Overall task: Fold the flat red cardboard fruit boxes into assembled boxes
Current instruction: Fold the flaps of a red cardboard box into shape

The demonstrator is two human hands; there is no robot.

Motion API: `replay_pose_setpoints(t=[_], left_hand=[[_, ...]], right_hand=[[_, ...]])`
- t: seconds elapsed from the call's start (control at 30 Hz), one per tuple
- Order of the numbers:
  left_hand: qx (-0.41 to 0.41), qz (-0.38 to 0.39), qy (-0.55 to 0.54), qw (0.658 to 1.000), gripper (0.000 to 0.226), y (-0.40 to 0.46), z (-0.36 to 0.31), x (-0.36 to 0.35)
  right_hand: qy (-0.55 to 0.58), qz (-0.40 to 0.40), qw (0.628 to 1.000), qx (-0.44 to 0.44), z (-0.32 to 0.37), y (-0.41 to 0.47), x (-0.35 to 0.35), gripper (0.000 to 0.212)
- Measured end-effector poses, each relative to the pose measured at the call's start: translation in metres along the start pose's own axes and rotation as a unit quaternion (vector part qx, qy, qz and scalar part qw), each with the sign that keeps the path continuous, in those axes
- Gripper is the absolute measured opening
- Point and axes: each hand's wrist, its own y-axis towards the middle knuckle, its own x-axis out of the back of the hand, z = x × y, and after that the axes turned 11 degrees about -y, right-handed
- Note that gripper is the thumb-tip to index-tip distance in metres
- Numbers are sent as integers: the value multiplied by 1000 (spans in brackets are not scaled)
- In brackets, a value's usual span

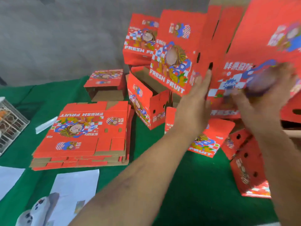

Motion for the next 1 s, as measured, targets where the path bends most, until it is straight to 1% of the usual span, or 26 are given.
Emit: replay_pose_setpoints(t=[0.03,0.07,0.1,0.17,0.2,0.27,0.33,0.43,0.5,0.57,0.67,0.7,0.73,0.77,0.83,0.87,0.9,0.93,1.0], left_hand=[[40,34,-44,998,86,7,4,-3],[83,67,-87,990,85,12,5,-1],[106,83,-124,983,83,20,10,-3],[140,108,-210,962,76,30,15,-5],[158,127,-230,952,77,30,22,-6],[183,179,-246,935,89,27,25,-7],[194,209,-244,927,92,25,27,-17],[220,224,-265,912,79,24,31,-25],[221,229,-258,912,72,24,32,-23],[228,210,-240,920,64,22,38,-21],[246,164,-250,922,59,19,49,-19],[255,144,-254,922,57,19,53,-19],[265,122,-259,921,53,20,57,-18],[273,101,-272,917,49,21,61,-18],[283,56,-295,911,42,19,67,-16],[288,36,-295,910,40,17,69,-14],[294,22,-298,908,37,14,71,-12],[301,13,-308,902,35,11,73,-10],[315,-13,-330,890,30,4,82,-8]], right_hand=[[-23,17,999,-19,8,-4,-8,126],[-11,48,998,-29,12,-11,-19,130],[-1,75,996,-37,24,-16,-30,131],[42,88,992,-80,28,-17,-49,135],[48,73,992,-96,25,-12,-55,138],[23,48,992,-112,14,-1,-59,141],[9,49,993,-111,2,5,-65,138],[-12,44,995,-90,-23,21,-67,133],[-10,57,993,-107,-44,39,-66,131],[-2,72,986,-152,-60,59,-64,130],[-15,82,954,-287,-61,81,-62,132],[-24,74,945,-319,-55,82,-63,129],[-25,53,942,-332,-46,79,-64,124],[-21,19,946,-323,-37,72,-67,118],[8,-55,964,-259,-15,42,-76,107],[37,-77,970,-227,-5,23,-82,100],[75,-76,971,-212,4,3,-89,93],[114,-54,969,-212,12,-16,-96,87],[159,21,965,-209,27,-49,-111,73]])
